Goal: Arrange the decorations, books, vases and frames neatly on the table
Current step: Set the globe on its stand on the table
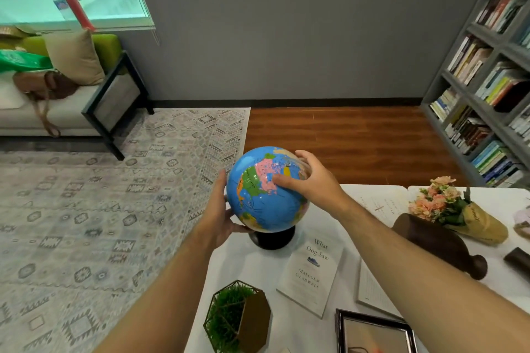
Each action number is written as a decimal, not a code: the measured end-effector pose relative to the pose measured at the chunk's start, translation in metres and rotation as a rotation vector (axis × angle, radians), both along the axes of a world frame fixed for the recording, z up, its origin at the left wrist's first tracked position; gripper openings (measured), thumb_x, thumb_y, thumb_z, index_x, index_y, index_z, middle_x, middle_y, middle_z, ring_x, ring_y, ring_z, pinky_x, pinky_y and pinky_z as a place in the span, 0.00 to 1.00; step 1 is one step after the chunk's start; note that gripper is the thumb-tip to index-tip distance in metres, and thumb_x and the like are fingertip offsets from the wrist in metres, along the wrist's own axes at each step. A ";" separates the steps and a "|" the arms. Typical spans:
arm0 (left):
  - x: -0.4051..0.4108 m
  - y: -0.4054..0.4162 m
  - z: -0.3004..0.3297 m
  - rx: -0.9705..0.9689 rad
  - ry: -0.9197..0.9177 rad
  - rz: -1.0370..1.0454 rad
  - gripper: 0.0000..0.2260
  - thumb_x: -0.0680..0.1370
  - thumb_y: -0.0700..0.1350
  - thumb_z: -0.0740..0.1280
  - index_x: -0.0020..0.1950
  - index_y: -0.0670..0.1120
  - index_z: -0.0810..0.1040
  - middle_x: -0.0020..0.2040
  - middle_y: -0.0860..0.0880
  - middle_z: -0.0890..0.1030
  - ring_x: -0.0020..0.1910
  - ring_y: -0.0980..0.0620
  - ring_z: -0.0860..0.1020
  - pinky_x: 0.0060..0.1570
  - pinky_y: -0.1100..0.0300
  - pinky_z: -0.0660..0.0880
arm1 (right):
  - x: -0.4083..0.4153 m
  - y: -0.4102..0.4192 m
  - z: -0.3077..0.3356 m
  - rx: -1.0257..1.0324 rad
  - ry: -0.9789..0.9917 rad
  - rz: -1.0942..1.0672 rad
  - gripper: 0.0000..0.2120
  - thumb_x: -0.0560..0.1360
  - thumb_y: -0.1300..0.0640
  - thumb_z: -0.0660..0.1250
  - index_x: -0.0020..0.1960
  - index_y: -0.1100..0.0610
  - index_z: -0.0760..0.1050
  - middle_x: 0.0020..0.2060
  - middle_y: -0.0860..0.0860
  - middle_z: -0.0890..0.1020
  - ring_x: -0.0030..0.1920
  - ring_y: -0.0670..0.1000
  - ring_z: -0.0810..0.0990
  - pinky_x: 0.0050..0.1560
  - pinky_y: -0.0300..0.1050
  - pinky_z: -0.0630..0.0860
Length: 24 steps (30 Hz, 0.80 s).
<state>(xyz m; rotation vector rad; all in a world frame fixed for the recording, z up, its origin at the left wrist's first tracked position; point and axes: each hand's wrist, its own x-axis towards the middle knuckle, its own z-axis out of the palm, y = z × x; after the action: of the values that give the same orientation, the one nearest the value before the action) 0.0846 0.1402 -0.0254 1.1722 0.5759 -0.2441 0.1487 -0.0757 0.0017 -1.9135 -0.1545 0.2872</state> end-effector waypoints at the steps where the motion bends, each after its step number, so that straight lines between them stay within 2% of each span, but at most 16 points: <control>1: -0.001 0.002 -0.005 -0.006 -0.004 0.021 0.24 0.75 0.72 0.57 0.53 0.58 0.84 0.57 0.48 0.82 0.57 0.43 0.81 0.41 0.35 0.80 | 0.000 -0.003 -0.002 0.015 0.009 0.013 0.56 0.52 0.28 0.78 0.74 0.44 0.64 0.68 0.43 0.72 0.62 0.45 0.76 0.55 0.40 0.77; 2: -0.001 0.003 -0.012 -0.007 0.002 0.038 0.25 0.76 0.71 0.55 0.57 0.58 0.81 0.58 0.47 0.80 0.58 0.42 0.80 0.43 0.34 0.80 | -0.001 -0.007 -0.005 0.038 0.031 0.035 0.59 0.51 0.28 0.79 0.76 0.45 0.61 0.70 0.43 0.70 0.64 0.46 0.75 0.57 0.41 0.78; 4: -0.003 0.006 -0.024 -0.002 0.033 0.063 0.24 0.79 0.68 0.53 0.61 0.55 0.77 0.58 0.46 0.78 0.57 0.43 0.79 0.50 0.35 0.79 | -0.003 -0.018 -0.013 0.087 0.076 0.078 0.62 0.51 0.29 0.80 0.78 0.44 0.57 0.72 0.41 0.65 0.67 0.45 0.72 0.55 0.37 0.78; 6: -0.007 0.010 -0.038 0.071 0.093 0.058 0.16 0.81 0.57 0.57 0.59 0.50 0.77 0.55 0.45 0.78 0.53 0.45 0.79 0.54 0.41 0.79 | -0.007 -0.033 -0.026 0.123 0.110 0.071 0.61 0.51 0.31 0.81 0.77 0.41 0.56 0.72 0.39 0.63 0.69 0.45 0.68 0.61 0.41 0.73; 8: -0.012 0.015 -0.057 0.321 0.146 -0.036 0.09 0.80 0.42 0.60 0.58 0.46 0.76 0.52 0.43 0.77 0.47 0.45 0.77 0.53 0.46 0.78 | -0.018 -0.053 -0.049 0.164 0.196 -0.006 0.57 0.51 0.36 0.84 0.74 0.39 0.61 0.72 0.43 0.67 0.68 0.49 0.70 0.63 0.48 0.71; 10: -0.017 0.018 -0.080 0.681 0.139 -0.241 0.12 0.78 0.37 0.62 0.61 0.44 0.76 0.54 0.43 0.78 0.48 0.45 0.77 0.51 0.49 0.76 | -0.035 -0.065 -0.076 0.124 0.309 -0.094 0.49 0.54 0.44 0.86 0.71 0.42 0.67 0.68 0.50 0.73 0.65 0.53 0.74 0.59 0.49 0.74; 11: -0.017 0.017 -0.090 0.824 0.104 -0.338 0.15 0.77 0.38 0.66 0.63 0.45 0.76 0.58 0.43 0.78 0.54 0.45 0.77 0.53 0.52 0.75 | -0.041 -0.065 -0.091 0.012 0.323 -0.110 0.46 0.56 0.48 0.86 0.70 0.45 0.69 0.66 0.51 0.75 0.63 0.54 0.75 0.56 0.47 0.74; 13: -0.014 0.013 -0.104 0.976 -0.030 -0.471 0.22 0.75 0.42 0.72 0.69 0.46 0.74 0.67 0.45 0.75 0.65 0.45 0.73 0.62 0.55 0.70 | -0.048 -0.051 -0.115 -0.254 0.237 -0.052 0.41 0.61 0.52 0.85 0.70 0.49 0.71 0.65 0.51 0.76 0.64 0.54 0.74 0.57 0.47 0.74; 15: -0.005 0.008 -0.117 1.028 -0.155 -0.567 0.26 0.73 0.47 0.75 0.70 0.46 0.74 0.69 0.46 0.73 0.69 0.45 0.69 0.67 0.55 0.67 | -0.045 -0.025 -0.126 -0.459 0.047 0.029 0.35 0.61 0.50 0.82 0.66 0.50 0.76 0.60 0.50 0.79 0.62 0.54 0.76 0.57 0.45 0.74; 17: 0.000 0.005 -0.129 1.122 -0.182 -0.678 0.28 0.72 0.51 0.75 0.70 0.48 0.74 0.69 0.47 0.73 0.70 0.45 0.69 0.67 0.53 0.68 | -0.036 -0.004 -0.126 -0.536 -0.051 0.031 0.26 0.58 0.46 0.81 0.55 0.49 0.82 0.51 0.48 0.83 0.55 0.52 0.81 0.51 0.42 0.76; 18: 0.000 0.004 -0.134 1.184 -0.186 -0.723 0.28 0.72 0.53 0.74 0.71 0.50 0.73 0.70 0.48 0.73 0.70 0.46 0.68 0.67 0.52 0.67 | -0.032 0.003 -0.126 -0.558 -0.048 0.040 0.26 0.58 0.45 0.81 0.53 0.50 0.83 0.50 0.48 0.84 0.54 0.52 0.82 0.52 0.43 0.78; 21: 0.000 0.006 -0.147 1.336 -0.208 -0.769 0.30 0.73 0.60 0.70 0.73 0.54 0.71 0.73 0.52 0.70 0.73 0.47 0.64 0.69 0.50 0.62 | -0.022 0.014 -0.138 -0.714 0.017 0.177 0.34 0.60 0.40 0.79 0.64 0.46 0.78 0.61 0.48 0.81 0.65 0.52 0.75 0.66 0.48 0.72; 24: 0.004 0.013 -0.152 1.364 -0.193 -0.768 0.31 0.73 0.62 0.69 0.74 0.55 0.68 0.75 0.52 0.67 0.76 0.45 0.60 0.73 0.46 0.56 | -0.017 0.022 -0.144 -0.714 0.019 0.149 0.36 0.60 0.41 0.79 0.67 0.46 0.74 0.63 0.48 0.78 0.67 0.52 0.71 0.68 0.49 0.67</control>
<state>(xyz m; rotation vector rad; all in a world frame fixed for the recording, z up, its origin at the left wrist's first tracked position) 0.0889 0.1530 -0.1776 2.7000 0.0043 -0.3917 0.1322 -0.0536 -0.1425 -2.6095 -0.1998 0.5092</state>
